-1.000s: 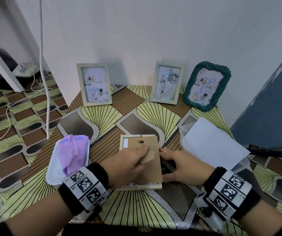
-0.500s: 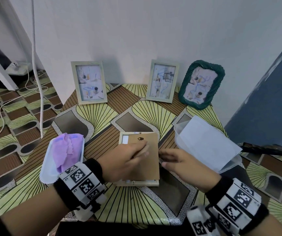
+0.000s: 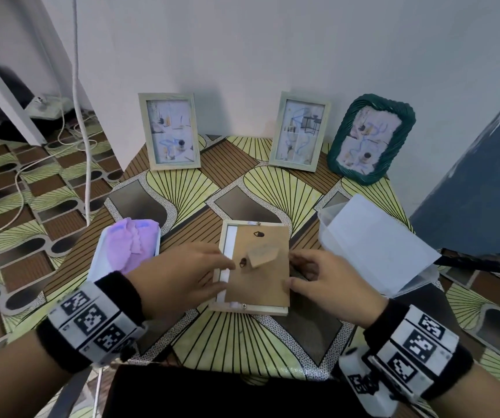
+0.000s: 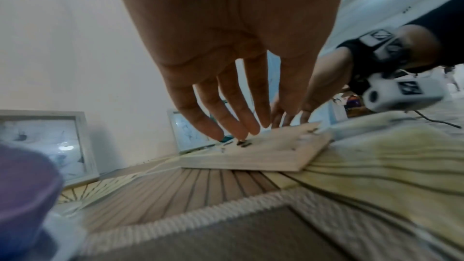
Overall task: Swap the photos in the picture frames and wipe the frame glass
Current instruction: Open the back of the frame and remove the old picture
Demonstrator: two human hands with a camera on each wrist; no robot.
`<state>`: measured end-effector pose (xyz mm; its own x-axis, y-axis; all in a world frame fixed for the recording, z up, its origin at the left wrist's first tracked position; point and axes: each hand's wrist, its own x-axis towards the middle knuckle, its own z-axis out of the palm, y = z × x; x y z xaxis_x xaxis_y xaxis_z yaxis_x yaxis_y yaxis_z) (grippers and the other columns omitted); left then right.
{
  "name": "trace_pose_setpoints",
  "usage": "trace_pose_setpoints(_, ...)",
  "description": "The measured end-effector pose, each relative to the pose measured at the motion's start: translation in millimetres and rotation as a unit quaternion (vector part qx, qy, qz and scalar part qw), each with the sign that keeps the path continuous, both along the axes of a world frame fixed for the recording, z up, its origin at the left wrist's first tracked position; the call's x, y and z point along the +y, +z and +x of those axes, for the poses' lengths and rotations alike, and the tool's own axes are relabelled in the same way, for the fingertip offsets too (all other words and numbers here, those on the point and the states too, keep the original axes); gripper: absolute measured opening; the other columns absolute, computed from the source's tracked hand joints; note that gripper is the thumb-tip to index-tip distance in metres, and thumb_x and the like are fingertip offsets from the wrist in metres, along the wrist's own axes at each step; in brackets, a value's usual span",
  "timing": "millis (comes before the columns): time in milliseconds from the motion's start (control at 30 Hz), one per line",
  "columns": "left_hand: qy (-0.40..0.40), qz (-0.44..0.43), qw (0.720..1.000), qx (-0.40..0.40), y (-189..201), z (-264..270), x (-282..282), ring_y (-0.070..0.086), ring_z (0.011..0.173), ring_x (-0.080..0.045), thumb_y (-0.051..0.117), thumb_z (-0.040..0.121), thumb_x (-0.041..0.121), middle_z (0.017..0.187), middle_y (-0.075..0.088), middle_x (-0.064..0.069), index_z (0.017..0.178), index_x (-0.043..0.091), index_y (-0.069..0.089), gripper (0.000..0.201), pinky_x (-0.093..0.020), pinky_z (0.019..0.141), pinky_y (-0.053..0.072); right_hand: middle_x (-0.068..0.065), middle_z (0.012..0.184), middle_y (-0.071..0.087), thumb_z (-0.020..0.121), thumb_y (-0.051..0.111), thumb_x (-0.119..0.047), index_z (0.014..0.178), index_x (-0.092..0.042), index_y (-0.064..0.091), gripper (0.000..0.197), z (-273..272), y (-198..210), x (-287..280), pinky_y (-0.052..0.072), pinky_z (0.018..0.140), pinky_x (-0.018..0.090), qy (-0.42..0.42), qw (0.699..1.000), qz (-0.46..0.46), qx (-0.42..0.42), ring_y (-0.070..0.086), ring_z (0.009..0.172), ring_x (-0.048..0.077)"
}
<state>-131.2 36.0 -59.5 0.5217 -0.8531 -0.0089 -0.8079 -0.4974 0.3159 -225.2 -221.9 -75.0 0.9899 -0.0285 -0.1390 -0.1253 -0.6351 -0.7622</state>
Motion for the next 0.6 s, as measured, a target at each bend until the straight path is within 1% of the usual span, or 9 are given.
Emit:
trace_pose_setpoints(67, -0.028, 0.007, 0.999, -0.017, -4, -12, 9, 0.057, 0.099, -0.009, 0.051, 0.095, 0.046, 0.108, 0.06, 0.01, 0.117, 0.028, 0.064, 0.032, -0.032, 0.085, 0.049, -0.027, 0.1, 0.07, 0.077, 0.072, -0.033, 0.091, -0.055, 0.063, 0.028, 3, 2, 0, 0.054, 0.094, 0.038, -0.001, 1.0, 0.005, -0.003, 0.065, 0.098, -0.002)
trace_pose_setpoints(133, -0.055, 0.016, 0.998, -0.039, -8, -21, 12, 0.057, 0.094, -0.011, 0.049, 0.095, 0.048, 0.103, 0.061, 0.009, 0.113, 0.027, 0.066, 0.032, -0.033, 0.08, 0.05, -0.028, 0.1, 0.069, 0.081, 0.074, -0.028, 0.092, -0.053, 0.062, 0.031, 4, 2, 1, 0.054, 0.094, 0.034, 0.007, 1.0, -0.007, -0.008, 0.063, 0.097, -0.006)
trace_pose_setpoints(200, -0.062, 0.029, 0.996, -0.06, -13, -26, 11, 0.058, 0.094, -0.013, 0.051, 0.095, 0.047, 0.103, 0.061, 0.008, 0.113, 0.028, 0.066, 0.031, -0.033, 0.08, 0.05, -0.028, 0.101, 0.069, 0.082, 0.074, -0.028, 0.096, -0.051, 0.061, 0.03, 4, 2, 1, 0.053, 0.093, 0.032, 0.015, 1.0, -0.022, -0.007, 0.062, 0.097, -0.007)
trace_pose_setpoints(300, -0.063, 0.052, 0.993, -0.089, -17, -29, 7, 0.057, 0.096, -0.014, 0.053, 0.094, 0.046, 0.102, 0.061, 0.009, 0.113, 0.03, 0.066, 0.028, -0.033, 0.078, 0.049, -0.023, 0.105, 0.069, 0.083, 0.074, -0.027, 0.112, -0.042, 0.065, 0.034, 4, 0, 0, 0.052, 0.095, 0.031, 0.017, 1.0, -0.025, -0.005, 0.062, 0.101, -0.003)
trace_pose_setpoints(333, -0.064, 0.057, 0.991, -0.098, -17, -29, 5, 0.057, 0.095, -0.014, 0.054, 0.093, 0.046, 0.101, 0.061, 0.01, 0.111, 0.031, 0.066, 0.026, -0.033, 0.077, 0.047, -0.021, 0.107, 0.069, 0.083, 0.074, -0.027, 0.118, -0.038, 0.066, 0.037, 4, -1, 0, 0.052, 0.095, 0.03, 0.019, 0.999, -0.026, -0.006, 0.062, 0.102, -0.002)
trace_pose_setpoints(400, -0.065, 0.062, 0.99, -0.113, -17, -29, 2, 0.057, 0.092, -0.014, 0.055, 0.092, 0.042, 0.097, 0.062, 0.011, 0.105, 0.031, 0.067, 0.021, -0.033, 0.074, 0.045, -0.021, 0.107, 0.068, 0.083, 0.074, -0.027, 0.123, -0.033, 0.065, 0.042, 4, -2, -1, 0.051, 0.094, 0.028, 0.022, 0.999, -0.033, -0.01, 0.062, 0.102, -0.001)
trace_pose_setpoints(433, -0.062, 0.063, 0.989, -0.115, -17, -29, 0, 0.057, 0.09, -0.014, 0.052, 0.093, 0.041, 0.095, 0.062, 0.011, 0.102, 0.03, 0.066, 0.02, -0.033, 0.074, 0.044, -0.023, 0.103, 0.067, 0.083, 0.075, -0.027, 0.124, -0.033, 0.065, 0.043, 4, -3, -1, 0.051, 0.092, 0.025, 0.024, 0.999, -0.036, -0.012, 0.061, 0.1, -0.004)
trace_pose_setpoints(533, -0.052, 0.081, 0.988, -0.117, -18, -28, -5, 0.056, 0.091, -0.014, 0.043, 0.097, 0.037, 0.095, 0.059, 0.01, 0.099, 0.028, 0.063, 0.022, -0.031, 0.077, 0.037, -0.031, 0.092, 0.062, 0.08, 0.077, -0.024, 0.121, -0.035, 0.066, 0.043, 5, -6, -3, 0.047, 0.085, 0.015, 0.03, 0.999, -0.033, -0.019, 0.056, 0.094, -0.016)
trace_pose_setpoints(600, -0.049, 0.086, 0.988, -0.118, -19, -28, -7, 0.055, 0.09, -0.014, 0.042, 0.097, 0.036, 0.095, 0.058, 0.01, 0.095, 0.027, 0.06, 0.02, -0.032, 0.079, 0.037, -0.033, 0.087, 0.064, 0.079, 0.078, -0.022, 0.116, -0.04, 0.065, 0.042, 5, -8, -3, 0.045, 0.082, 0.009, 0.032, 0.999, -0.025, -0.019, 0.056, 0.094, -0.018)
